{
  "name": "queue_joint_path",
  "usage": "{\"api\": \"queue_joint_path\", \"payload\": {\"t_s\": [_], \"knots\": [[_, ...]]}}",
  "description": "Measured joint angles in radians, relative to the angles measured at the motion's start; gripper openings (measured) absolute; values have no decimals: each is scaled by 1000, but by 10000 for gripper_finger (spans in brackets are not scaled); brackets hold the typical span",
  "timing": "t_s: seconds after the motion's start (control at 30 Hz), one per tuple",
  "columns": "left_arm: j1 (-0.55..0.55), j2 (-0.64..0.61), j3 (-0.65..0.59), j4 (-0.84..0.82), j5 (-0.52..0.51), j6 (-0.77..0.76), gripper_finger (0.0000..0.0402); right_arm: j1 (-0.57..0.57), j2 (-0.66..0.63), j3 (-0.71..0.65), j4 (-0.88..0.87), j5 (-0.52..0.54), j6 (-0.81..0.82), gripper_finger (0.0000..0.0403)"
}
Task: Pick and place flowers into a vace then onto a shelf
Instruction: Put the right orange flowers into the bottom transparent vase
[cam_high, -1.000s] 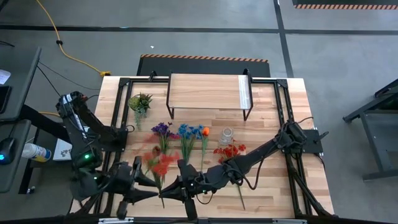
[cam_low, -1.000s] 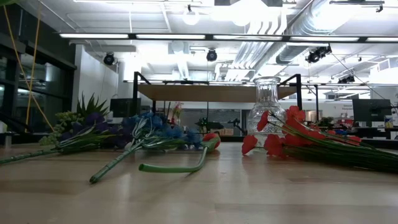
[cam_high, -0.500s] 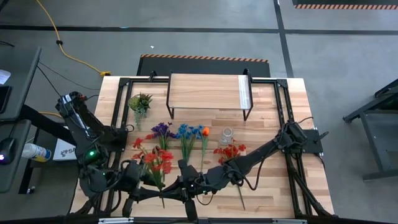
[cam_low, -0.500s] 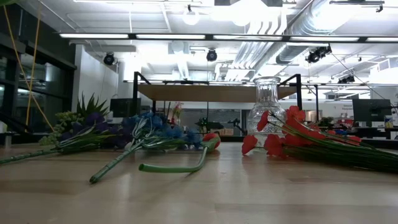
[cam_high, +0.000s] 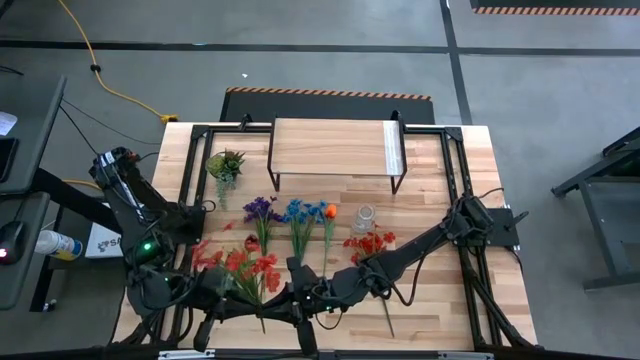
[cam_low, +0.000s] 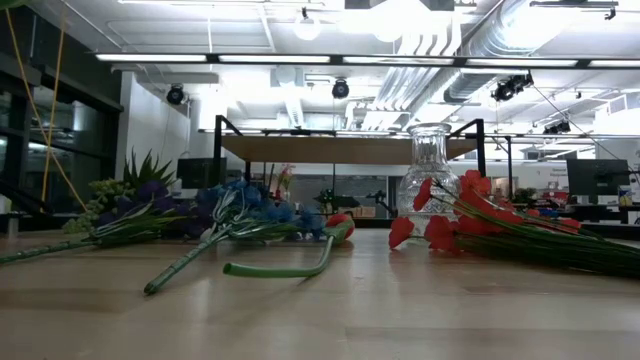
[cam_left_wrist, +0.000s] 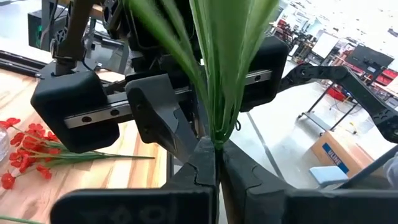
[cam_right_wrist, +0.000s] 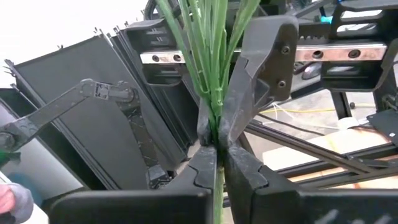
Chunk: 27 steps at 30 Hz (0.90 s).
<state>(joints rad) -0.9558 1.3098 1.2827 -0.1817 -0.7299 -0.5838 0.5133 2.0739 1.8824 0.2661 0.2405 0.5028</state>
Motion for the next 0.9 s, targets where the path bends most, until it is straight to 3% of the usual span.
{"api": "queue_joint_path", "payload": {"t_s": [0.9], "knots": [[-1, 2, 0, -10, 19, 10, 36, -5, 0, 0, 1, -219, 71, 157]]}}
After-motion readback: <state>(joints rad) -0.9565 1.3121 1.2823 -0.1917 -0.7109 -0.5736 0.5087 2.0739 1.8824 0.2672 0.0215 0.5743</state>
